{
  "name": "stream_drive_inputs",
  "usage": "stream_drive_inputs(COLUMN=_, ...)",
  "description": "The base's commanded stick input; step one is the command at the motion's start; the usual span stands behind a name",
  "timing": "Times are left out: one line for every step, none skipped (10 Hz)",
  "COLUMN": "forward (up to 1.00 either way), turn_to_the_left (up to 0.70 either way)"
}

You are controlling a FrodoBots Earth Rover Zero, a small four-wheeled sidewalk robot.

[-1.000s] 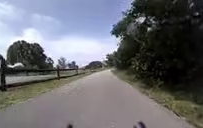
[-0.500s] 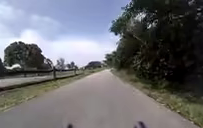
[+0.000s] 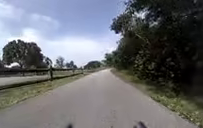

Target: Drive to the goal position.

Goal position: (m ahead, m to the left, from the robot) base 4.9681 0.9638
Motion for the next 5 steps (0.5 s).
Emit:
stream_drive_inputs(forward=0.7, turn_to_the_left=0.0)
stream_drive_inputs(forward=0.7, turn_to_the_left=0.0)
stream_drive_inputs(forward=0.7, turn_to_the_left=0.0)
stream_drive_inputs(forward=0.7, turn_to_the_left=0.0)
stream_drive_inputs(forward=0.7, turn_to_the_left=0.0)
